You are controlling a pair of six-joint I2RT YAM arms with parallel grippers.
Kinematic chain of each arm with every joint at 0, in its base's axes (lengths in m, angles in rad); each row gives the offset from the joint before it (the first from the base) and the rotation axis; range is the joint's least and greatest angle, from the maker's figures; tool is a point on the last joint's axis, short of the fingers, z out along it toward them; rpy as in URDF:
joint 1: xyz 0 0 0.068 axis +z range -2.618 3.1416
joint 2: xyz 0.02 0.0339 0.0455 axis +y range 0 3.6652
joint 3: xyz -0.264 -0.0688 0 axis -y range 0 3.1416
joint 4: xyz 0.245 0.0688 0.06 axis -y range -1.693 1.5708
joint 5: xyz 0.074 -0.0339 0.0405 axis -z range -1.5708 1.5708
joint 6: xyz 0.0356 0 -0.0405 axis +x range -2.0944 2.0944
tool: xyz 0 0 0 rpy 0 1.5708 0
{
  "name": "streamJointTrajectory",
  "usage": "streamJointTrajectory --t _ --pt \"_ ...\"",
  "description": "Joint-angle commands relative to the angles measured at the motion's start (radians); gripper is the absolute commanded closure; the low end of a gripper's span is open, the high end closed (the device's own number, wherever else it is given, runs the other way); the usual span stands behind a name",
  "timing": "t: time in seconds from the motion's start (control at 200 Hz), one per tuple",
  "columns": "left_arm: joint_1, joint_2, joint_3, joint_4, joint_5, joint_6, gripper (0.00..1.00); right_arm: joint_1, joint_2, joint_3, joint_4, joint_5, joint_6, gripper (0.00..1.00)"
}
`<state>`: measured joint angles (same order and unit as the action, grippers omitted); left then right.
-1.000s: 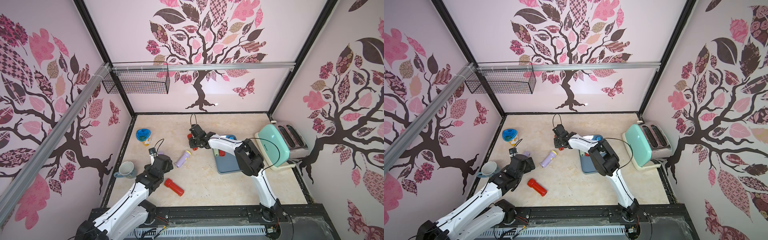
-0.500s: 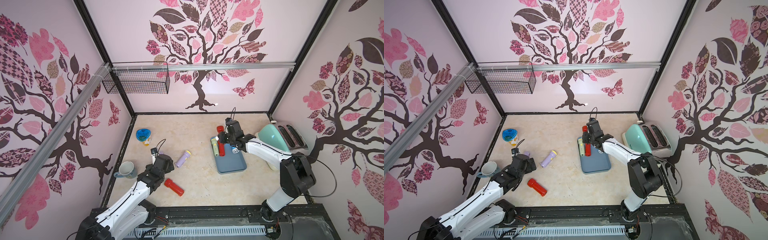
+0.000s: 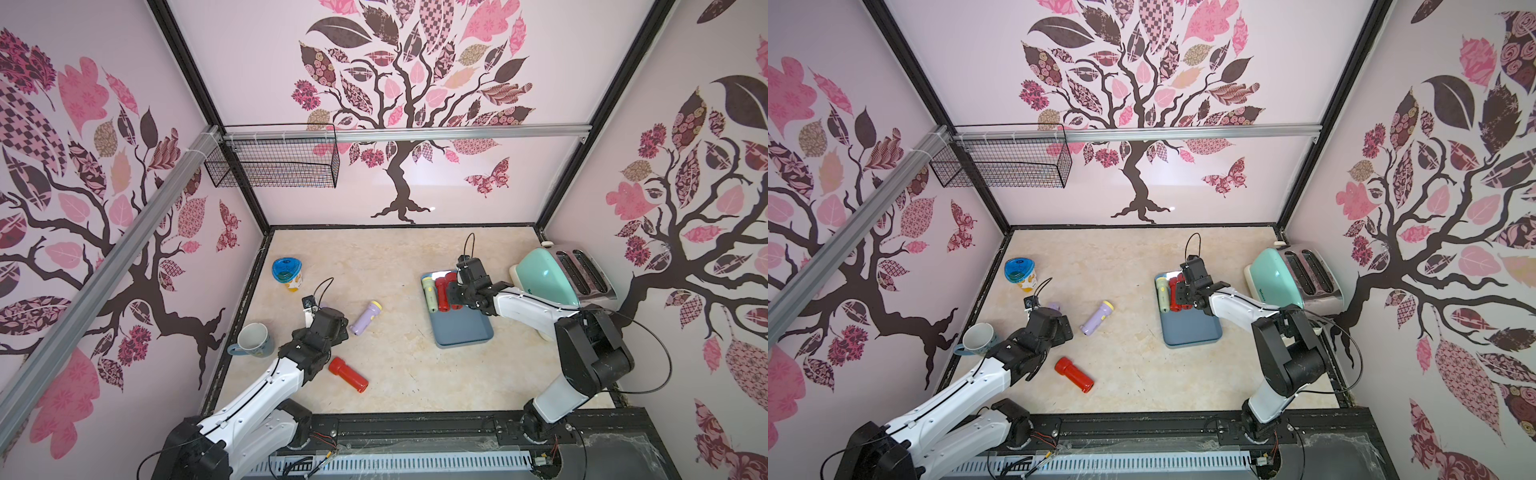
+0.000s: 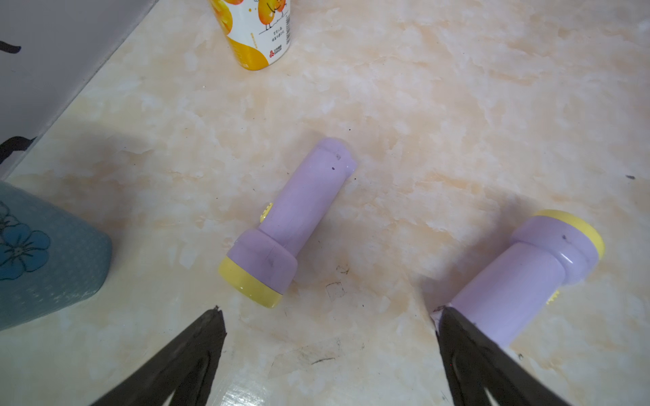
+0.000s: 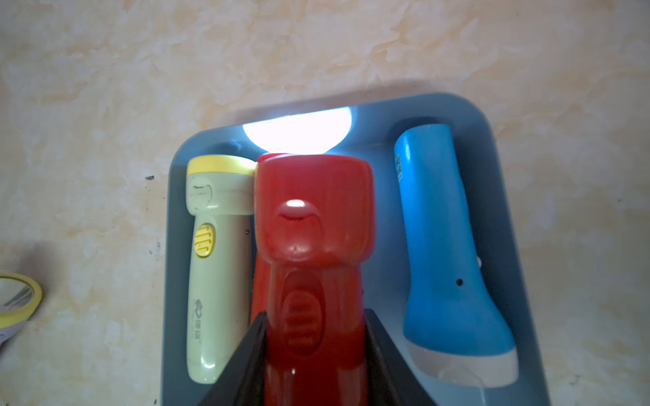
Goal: Put the flashlights into the storage boxes
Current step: Place the flashlight at the storage box.
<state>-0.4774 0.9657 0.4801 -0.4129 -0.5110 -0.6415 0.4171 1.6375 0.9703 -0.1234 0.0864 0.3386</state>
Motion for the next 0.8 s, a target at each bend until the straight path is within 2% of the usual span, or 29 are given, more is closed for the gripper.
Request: streamJointTrajectory --t 0.0,0.1,0.405,0.605,0.79 --pt "0.029 0.042 0.045 0.083 0.083 -0.044 0.02 -0.023 0.055 0.049 0.011 0.013 -0.009 0.60" --pt "0.063 0.117 0.061 0.159 0.271 -0.005 0.02 -0.043 0.084 0.069 -0.001 -0.006 -0.016 0.58" --pt "0.052 0.352 0.184 0.230 0.478 0.139 0.19 -0.067 0.092 0.078 -0.025 -0.079 -0.029 0.52" --pt "0.018 0.442 0.249 0.214 0.508 0.179 0.26 -0.067 0.066 0.081 -0.046 -0.098 -0.014 0.51" --pt "0.005 0.522 0.285 0.210 0.499 0.193 0.29 -0.067 -0.040 0.005 -0.009 -0.142 0.056 0.48"
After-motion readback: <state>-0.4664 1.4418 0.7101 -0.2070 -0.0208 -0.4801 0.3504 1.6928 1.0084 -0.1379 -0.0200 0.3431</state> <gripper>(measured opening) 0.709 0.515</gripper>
